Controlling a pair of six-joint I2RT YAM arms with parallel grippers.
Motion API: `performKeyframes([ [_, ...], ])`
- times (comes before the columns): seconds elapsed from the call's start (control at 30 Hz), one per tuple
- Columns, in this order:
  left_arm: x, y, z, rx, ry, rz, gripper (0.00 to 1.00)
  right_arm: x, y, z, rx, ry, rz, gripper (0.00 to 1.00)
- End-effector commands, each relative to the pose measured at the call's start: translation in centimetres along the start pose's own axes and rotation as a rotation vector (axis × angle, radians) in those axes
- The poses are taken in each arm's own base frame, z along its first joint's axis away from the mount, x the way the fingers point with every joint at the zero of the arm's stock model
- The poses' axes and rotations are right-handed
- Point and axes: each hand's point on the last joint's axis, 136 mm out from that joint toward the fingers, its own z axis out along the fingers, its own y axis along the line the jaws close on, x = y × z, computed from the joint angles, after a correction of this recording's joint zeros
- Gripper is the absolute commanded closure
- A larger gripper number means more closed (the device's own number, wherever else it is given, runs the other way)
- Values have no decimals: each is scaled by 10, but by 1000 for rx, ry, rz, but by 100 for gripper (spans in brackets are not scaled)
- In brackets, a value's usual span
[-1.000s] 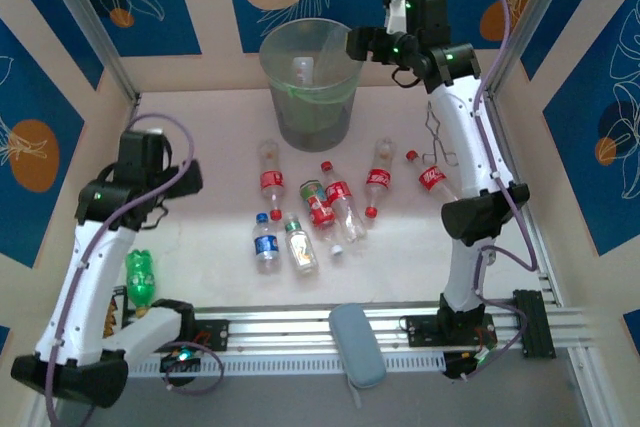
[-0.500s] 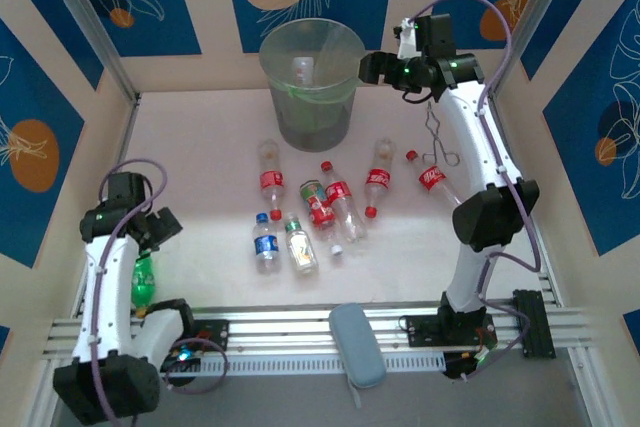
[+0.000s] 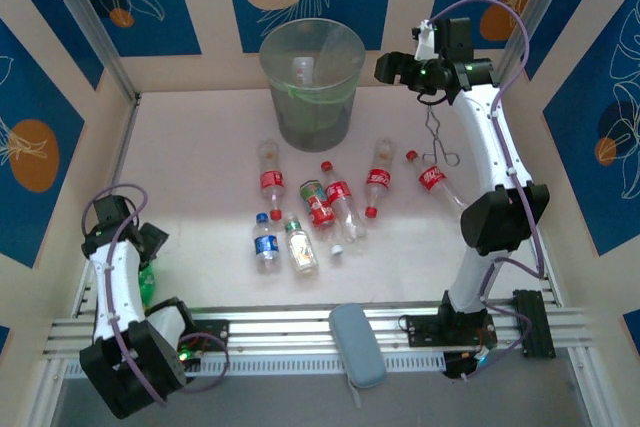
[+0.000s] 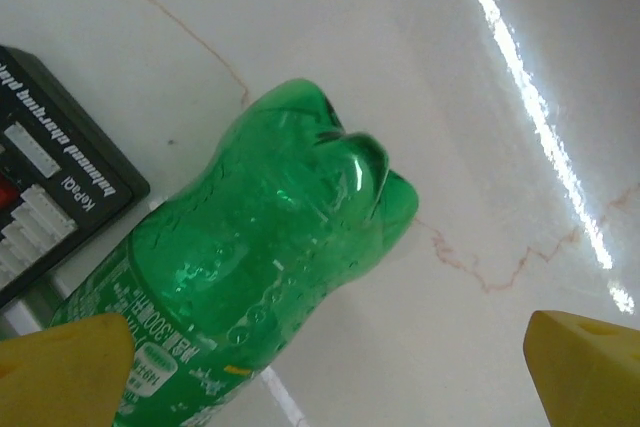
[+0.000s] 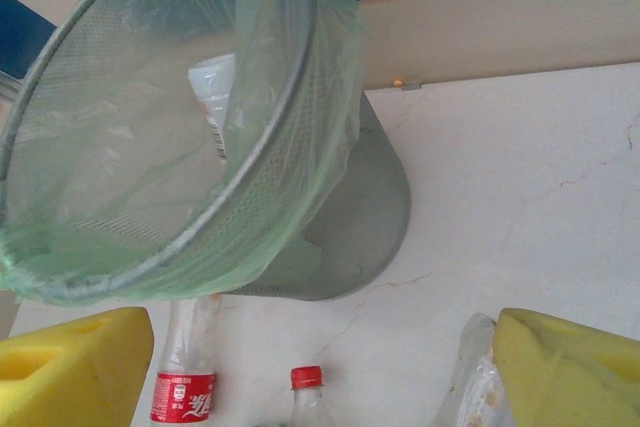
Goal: Put the plastic bottles in the bin
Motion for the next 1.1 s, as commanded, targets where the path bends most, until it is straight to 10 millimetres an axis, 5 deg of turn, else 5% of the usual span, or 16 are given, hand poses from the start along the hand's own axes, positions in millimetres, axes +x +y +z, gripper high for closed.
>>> performKeyframes([
  [0.0, -8, 2, 4, -18, -23, -27, 0, -7, 0, -14, -23, -32, -5, 11],
  [0.23, 16, -9, 27, 53, 59, -71, 0, -6, -5, -11, -24, -30, 8, 11],
  [0.73, 55, -46, 21, 143, 119, 151, 0, 7, -8, -17, -20, -33, 42, 12],
  [0.9, 60, -73, 5, 194, 114, 250, 0, 20, 13, -20, -69, 0, -27, 12],
  [1.07, 61, -106, -10, 259, 103, 314, 0, 52, 65, -36, -224, 40, -169, 13],
])
